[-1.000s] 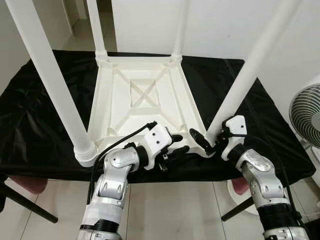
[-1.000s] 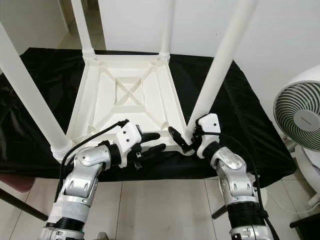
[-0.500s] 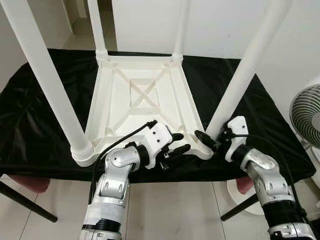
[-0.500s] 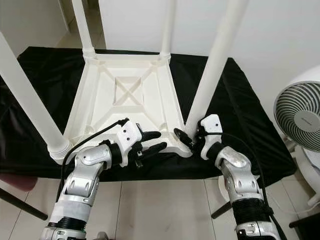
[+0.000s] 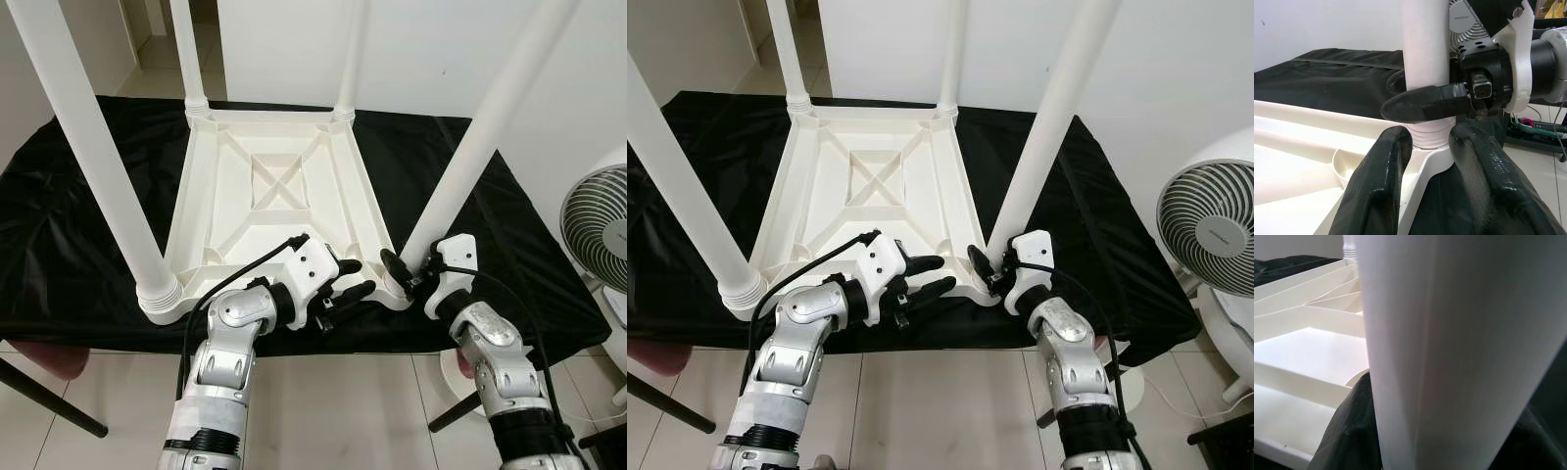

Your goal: Building children table

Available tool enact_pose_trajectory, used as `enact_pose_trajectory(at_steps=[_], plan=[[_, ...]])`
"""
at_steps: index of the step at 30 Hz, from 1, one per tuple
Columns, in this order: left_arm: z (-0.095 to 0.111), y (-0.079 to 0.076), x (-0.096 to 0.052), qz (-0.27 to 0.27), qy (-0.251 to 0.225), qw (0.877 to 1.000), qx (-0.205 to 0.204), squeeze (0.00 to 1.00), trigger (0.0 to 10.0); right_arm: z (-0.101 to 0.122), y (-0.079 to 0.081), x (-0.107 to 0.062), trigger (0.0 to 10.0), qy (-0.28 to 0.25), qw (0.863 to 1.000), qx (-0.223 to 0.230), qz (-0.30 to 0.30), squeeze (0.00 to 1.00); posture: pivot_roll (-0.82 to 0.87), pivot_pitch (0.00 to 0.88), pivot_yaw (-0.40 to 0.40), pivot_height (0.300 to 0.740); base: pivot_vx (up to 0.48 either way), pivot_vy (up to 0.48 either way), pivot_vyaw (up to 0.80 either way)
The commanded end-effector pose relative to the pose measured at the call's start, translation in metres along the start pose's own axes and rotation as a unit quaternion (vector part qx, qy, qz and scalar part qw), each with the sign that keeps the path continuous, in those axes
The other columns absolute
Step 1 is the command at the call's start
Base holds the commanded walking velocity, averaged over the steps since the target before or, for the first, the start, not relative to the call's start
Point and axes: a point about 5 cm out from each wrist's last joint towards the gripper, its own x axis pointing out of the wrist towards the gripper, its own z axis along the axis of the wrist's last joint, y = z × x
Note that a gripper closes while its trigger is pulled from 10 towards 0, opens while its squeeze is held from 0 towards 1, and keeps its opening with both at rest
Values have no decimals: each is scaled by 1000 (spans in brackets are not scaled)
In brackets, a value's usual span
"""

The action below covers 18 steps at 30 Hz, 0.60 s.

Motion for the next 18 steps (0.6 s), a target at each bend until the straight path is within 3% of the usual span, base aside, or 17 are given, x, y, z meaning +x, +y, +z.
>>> enact_pose_trajectory(at_steps=[1, 2, 4, 6, 9, 18], plan=[[-7, 7, -1, 151, 9, 988, -15, 0, 10000, -18, 8, -5, 0, 46, 999, 14, -18, 0, 41, 54, -37, 740, 0, 0, 0], [-7, 7, -1, 151, 9, 988, -15, 0, 10000, -18, 8, -5, 0, 46, 999, 14, -18, 0, 41, 54, -37, 740, 0, 0, 0], [-7, 6, 1, 149, 8, 989, -15, 0, 10000, -17, 15, -4, 0, 40, 995, 40, -85, 0, 39, 49, -42, 740, 0, 0, 0], [-7, 6, 1, 149, 8, 989, -15, 0, 10000, -17, 15, -4, 0, 40, 995, 40, -85, 0, 39, 49, -42, 740, 0, 0, 0], [-7, 6, 3, 147, 6, 989, -16, 0, 10000, -18, 22, -3, 0, 36, 978, 71, -194, 0, 42, 41, -49, 740, 0, 0, 0], [-6, 7, 2, 153, 4, 988, -17, 0, 10000, -17, 39, 1, 0, 32, 970, 84, -224, 0, 64, 25, -48, 740, 0, 0, 0]])
